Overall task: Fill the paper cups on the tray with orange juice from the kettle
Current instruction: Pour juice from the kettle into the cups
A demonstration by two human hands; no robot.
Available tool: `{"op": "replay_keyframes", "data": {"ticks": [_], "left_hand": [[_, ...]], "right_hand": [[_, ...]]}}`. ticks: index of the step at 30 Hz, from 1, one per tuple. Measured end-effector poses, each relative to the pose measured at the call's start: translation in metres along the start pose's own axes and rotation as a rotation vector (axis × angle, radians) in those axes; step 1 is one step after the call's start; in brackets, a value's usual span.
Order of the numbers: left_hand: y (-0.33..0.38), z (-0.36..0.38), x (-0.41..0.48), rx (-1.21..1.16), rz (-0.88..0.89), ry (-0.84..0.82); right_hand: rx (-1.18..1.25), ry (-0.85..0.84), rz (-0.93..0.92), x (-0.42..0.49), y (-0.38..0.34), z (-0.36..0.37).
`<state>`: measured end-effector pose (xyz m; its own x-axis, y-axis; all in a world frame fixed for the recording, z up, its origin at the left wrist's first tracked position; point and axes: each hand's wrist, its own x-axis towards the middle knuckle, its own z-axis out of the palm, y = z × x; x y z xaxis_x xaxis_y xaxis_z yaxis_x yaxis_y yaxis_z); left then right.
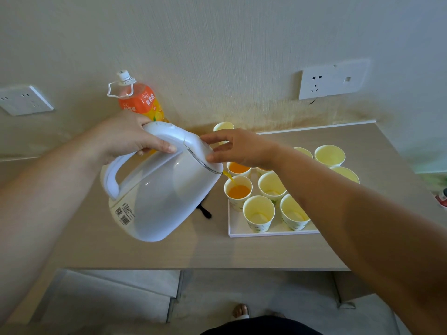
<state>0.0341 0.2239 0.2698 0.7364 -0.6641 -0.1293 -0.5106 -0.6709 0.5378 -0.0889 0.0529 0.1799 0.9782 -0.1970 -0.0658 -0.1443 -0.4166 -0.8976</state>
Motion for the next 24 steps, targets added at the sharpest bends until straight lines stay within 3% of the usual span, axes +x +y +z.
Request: {"op": "replay_keyframes", "data": {"ticks": [24], "left_hand": [[-0.0027,-0.0007,0.0055,0.015,0.035,-0.018]], "right_hand": [[0.002,0.001,0.013,-0.002,0.0002,-0.0018]]}}
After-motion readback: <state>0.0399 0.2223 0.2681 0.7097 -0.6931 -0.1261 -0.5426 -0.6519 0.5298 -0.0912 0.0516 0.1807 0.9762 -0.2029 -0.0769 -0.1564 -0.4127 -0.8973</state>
